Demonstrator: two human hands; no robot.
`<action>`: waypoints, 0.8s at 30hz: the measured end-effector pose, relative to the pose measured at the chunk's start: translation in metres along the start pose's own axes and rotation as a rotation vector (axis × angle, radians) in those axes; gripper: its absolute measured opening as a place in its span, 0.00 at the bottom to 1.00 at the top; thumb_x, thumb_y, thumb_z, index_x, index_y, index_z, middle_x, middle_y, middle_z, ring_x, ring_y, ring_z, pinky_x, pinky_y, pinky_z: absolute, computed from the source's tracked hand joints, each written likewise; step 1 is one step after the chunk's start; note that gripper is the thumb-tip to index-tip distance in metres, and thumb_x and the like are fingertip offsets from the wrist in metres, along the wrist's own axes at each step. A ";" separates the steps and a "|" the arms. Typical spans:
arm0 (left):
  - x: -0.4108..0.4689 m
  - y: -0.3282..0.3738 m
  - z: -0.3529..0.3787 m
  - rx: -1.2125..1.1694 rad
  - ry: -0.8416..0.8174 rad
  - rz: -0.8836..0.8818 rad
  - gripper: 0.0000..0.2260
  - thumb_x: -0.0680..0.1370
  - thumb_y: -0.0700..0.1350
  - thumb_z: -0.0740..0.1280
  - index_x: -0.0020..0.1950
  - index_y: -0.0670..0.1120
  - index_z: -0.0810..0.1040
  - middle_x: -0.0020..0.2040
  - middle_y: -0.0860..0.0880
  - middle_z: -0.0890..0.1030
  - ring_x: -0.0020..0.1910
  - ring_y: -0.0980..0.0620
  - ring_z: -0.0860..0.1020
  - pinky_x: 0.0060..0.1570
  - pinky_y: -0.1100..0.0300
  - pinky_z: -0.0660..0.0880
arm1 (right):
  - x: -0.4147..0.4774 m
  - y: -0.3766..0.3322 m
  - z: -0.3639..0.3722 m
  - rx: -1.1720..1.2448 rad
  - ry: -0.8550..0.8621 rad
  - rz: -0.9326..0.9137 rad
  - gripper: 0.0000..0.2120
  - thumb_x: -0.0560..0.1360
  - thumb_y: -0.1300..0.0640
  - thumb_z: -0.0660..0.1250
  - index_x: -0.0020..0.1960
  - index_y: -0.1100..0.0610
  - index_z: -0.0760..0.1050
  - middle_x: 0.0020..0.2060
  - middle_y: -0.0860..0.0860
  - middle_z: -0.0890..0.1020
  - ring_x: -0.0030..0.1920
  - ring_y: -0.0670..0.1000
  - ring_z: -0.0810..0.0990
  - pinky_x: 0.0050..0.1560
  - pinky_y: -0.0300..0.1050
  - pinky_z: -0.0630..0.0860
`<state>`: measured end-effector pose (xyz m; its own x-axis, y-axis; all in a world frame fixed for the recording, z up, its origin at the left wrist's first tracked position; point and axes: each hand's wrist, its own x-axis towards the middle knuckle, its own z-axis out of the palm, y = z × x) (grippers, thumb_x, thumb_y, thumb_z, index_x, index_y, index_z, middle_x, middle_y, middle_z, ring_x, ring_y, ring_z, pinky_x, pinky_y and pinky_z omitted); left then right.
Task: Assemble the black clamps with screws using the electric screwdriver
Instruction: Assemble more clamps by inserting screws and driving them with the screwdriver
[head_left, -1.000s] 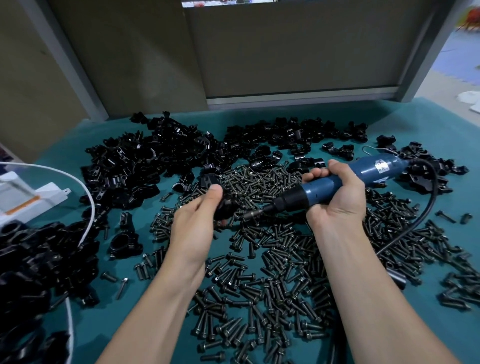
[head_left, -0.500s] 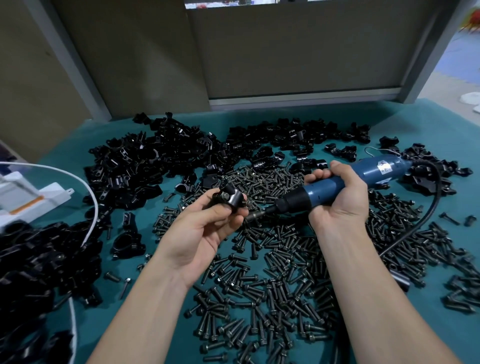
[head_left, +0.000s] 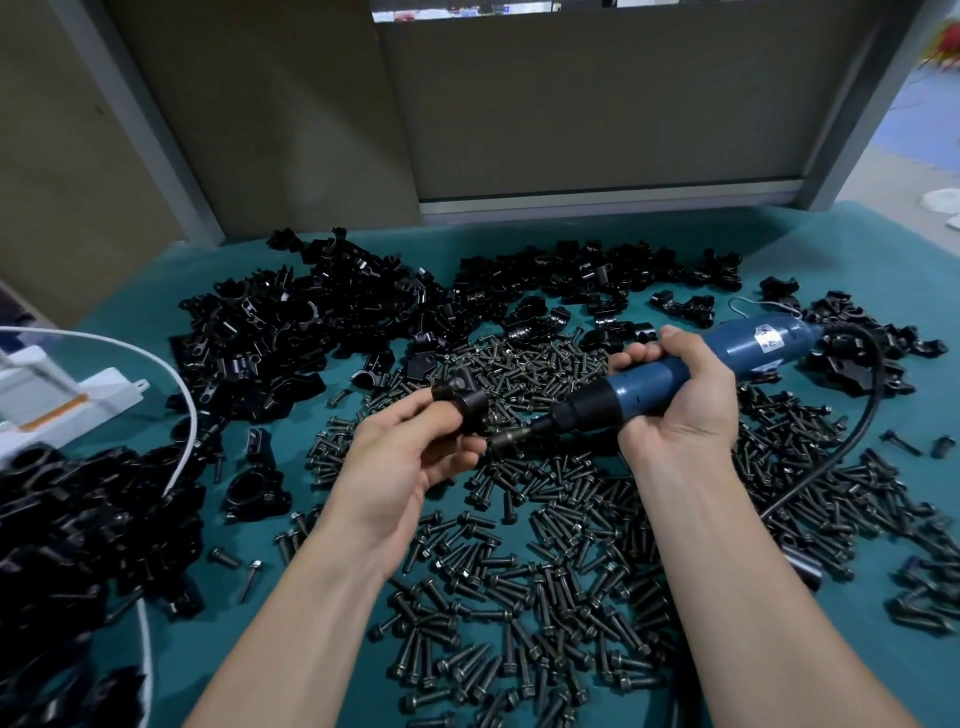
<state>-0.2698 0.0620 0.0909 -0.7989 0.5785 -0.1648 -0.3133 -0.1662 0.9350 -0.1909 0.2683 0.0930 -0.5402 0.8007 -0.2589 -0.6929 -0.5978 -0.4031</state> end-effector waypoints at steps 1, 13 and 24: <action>0.001 -0.002 0.000 0.118 0.053 0.045 0.10 0.77 0.36 0.72 0.45 0.49 0.90 0.42 0.45 0.88 0.39 0.50 0.86 0.38 0.63 0.81 | 0.000 0.000 0.000 0.000 -0.001 0.001 0.06 0.76 0.69 0.67 0.48 0.61 0.72 0.31 0.52 0.74 0.30 0.50 0.76 0.37 0.45 0.77; -0.001 -0.013 0.002 0.683 0.351 0.239 0.08 0.71 0.49 0.78 0.41 0.63 0.83 0.31 0.57 0.84 0.29 0.56 0.83 0.28 0.63 0.79 | 0.000 -0.007 -0.002 0.109 0.000 -0.012 0.06 0.76 0.69 0.67 0.48 0.60 0.72 0.31 0.52 0.75 0.29 0.50 0.76 0.35 0.43 0.77; 0.006 -0.019 0.000 0.360 0.250 0.091 0.05 0.81 0.48 0.72 0.54 0.48 0.84 0.38 0.46 0.87 0.31 0.51 0.80 0.35 0.54 0.76 | 0.000 -0.007 -0.002 0.120 0.001 -0.022 0.06 0.77 0.69 0.66 0.48 0.60 0.72 0.30 0.52 0.75 0.28 0.50 0.76 0.34 0.43 0.78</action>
<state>-0.2692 0.0686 0.0721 -0.9284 0.3560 -0.1062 -0.0727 0.1062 0.9917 -0.1854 0.2724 0.0943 -0.5241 0.8134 -0.2522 -0.7565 -0.5807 -0.3009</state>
